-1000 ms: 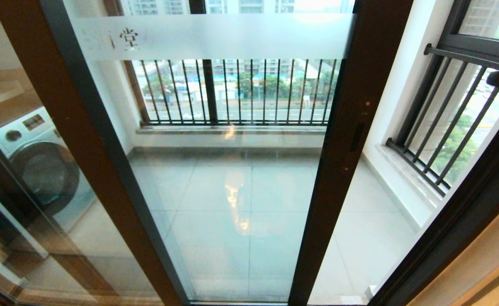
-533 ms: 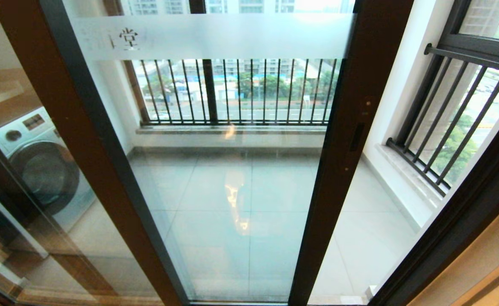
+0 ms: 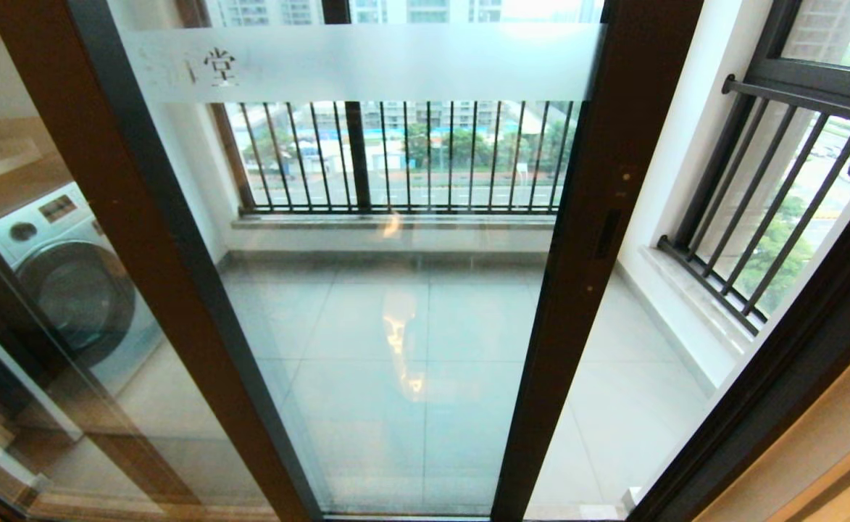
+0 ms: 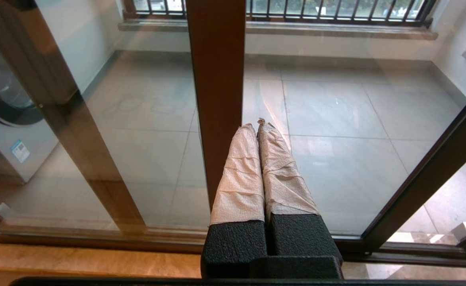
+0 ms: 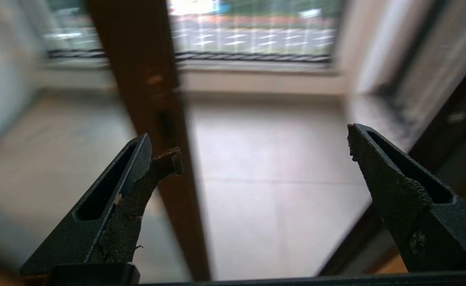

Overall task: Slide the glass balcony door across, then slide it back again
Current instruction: Close the slid door

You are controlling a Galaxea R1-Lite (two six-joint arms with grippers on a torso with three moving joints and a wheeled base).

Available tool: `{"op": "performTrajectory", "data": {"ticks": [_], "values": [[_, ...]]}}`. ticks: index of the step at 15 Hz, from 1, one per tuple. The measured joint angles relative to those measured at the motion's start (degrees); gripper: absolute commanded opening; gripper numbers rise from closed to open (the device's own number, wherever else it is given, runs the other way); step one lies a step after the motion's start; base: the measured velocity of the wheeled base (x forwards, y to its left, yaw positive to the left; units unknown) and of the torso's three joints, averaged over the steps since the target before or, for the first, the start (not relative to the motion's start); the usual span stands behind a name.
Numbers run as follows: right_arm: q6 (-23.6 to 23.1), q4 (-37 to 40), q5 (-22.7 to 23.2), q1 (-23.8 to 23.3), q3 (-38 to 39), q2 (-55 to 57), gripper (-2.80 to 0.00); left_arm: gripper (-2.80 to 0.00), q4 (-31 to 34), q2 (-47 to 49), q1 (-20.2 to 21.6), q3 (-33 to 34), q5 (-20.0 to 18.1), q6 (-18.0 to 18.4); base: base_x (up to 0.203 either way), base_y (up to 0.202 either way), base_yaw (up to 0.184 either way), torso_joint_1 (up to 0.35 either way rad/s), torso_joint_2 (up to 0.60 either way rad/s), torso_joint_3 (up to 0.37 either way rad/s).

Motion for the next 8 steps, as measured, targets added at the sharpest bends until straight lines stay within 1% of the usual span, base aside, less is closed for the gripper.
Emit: {"op": "performTrajectory", "data": {"ticks": [2, 3, 4, 5, 6, 8], "values": [[-1.24, -7.63, -16.31, 7.87, 1.79, 4.43, 0.00, -2.80, 0.00, 0.00, -0.01, 0.00, -0.02, -0.02, 0.000, 0.000, 0.000, 0.000, 0.00, 0.000], [-1.10, -11.52, -22.99, 11.07, 2.39, 6.73, 0.00, -2.80, 0.00, 0.00, -0.02, 0.00, 0.00, -0.02, 0.000, 0.000, 0.000, 0.000, 0.00, 0.000], [-0.35, -14.66, -28.48, 14.27, 3.03, 8.93, 0.00, -2.80, 0.02, 0.00, -0.02, 0.00, 0.00, -0.02, 0.000, 0.000, 0.000, 0.000, 0.00, 0.000], [1.00, -17.00, -32.29, 17.14, 3.63, 10.99, 0.00, -2.80, 0.02, 0.00, 0.00, 0.00, 0.00, 0.00, 0.000, 0.000, 0.000, 0.000, 0.00, 0.000], [3.25, -19.40, -34.77, 20.11, 4.25, 12.97, 0.00, -2.80, 0.02, 0.00, 0.00, 0.00, 0.00, 0.00, 0.000, 0.000, 0.000, 0.000, 0.00, 0.000], [11.02, -24.45, -36.13, 25.82, 5.41, 16.62, 0.00, -2.80, 0.00, 0.00, 0.02, 0.00, 0.00, -0.02, 0.000, 0.000, 0.000, 0.000, 0.00, 0.000]]}}
